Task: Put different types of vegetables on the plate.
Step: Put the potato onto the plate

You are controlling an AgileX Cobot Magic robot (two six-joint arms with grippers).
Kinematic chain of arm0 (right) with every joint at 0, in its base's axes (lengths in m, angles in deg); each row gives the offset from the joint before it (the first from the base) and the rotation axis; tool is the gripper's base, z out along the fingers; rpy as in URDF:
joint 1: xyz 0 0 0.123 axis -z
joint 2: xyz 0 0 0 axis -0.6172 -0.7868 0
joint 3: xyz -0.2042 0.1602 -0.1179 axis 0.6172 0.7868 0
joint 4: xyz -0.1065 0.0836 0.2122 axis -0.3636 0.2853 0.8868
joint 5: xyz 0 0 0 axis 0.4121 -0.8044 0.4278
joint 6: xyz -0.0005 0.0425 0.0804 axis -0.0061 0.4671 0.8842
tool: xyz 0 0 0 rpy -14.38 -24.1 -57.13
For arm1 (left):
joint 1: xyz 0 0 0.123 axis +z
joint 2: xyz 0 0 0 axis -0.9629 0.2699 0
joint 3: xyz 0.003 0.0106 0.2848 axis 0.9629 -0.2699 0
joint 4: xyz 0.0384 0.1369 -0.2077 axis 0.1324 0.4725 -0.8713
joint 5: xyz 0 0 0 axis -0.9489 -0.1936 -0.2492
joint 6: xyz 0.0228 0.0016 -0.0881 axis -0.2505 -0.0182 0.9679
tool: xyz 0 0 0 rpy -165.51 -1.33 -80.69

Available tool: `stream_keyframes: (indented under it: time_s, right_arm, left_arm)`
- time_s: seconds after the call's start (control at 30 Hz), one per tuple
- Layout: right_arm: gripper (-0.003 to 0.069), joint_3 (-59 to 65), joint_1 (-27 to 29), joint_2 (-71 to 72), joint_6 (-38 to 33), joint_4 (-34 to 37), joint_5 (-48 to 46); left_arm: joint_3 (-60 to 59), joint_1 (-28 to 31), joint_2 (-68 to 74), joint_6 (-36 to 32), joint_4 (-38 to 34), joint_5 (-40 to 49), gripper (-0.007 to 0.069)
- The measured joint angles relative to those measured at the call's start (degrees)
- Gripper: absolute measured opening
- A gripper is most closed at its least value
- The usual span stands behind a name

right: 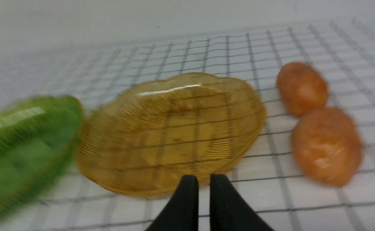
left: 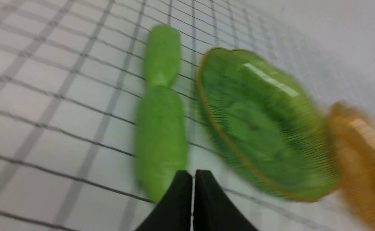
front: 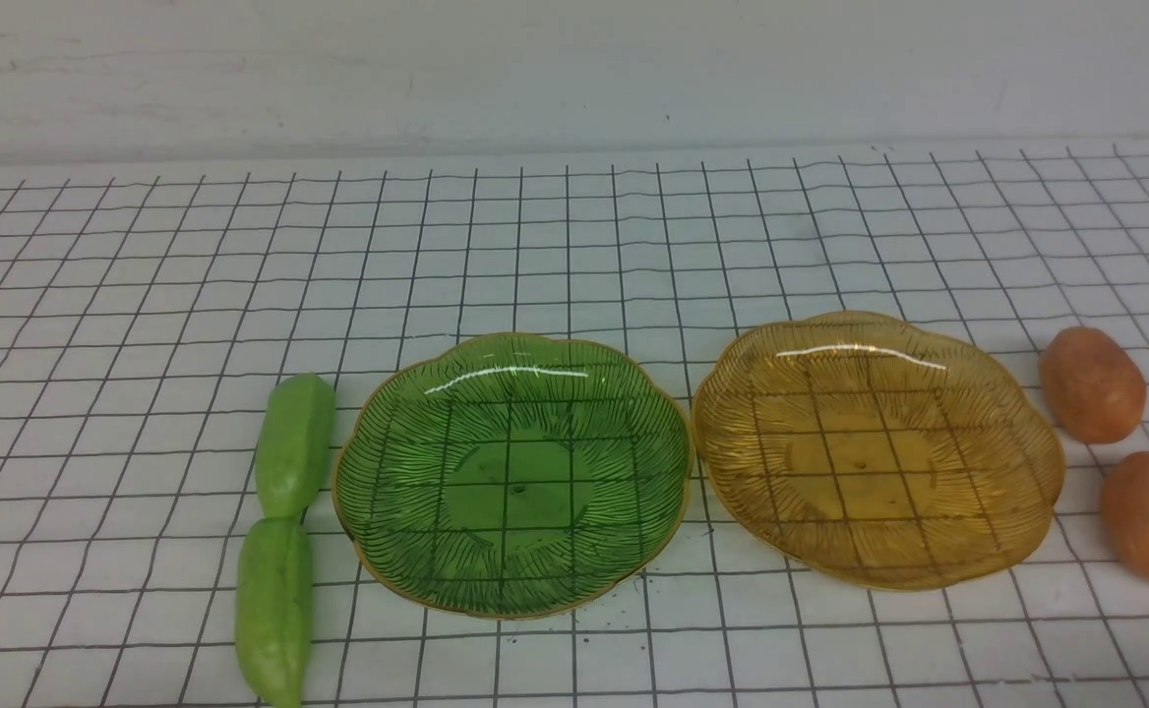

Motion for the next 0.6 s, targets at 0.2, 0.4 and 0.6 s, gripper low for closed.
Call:
stream_keyframes:
  time_s: [0.2, 0.4, 0.6]
  right_arm:
    - [0.0046, 0.0, 0.0, 0.0, 6.2, 20.2, 1.4]
    - [0.0046, -0.2, 0.0, 0.0, 3.1, 24.6, 0.7]
    - [0.0046, -11.4, 0.0, -0.3, -10.9, 23.4, -2.5]
  left_arm:
    - [0.0, 0.0, 0.0, 5.0, -20.7, -0.1, -0.0008]
    - [0.0, 0.0, 0.0, 2.3, -23.6, -0.4, -0.0008]
    - [6.5, 0.0, 0.4, -5.9, -24.7, 3.6, -0.0008]
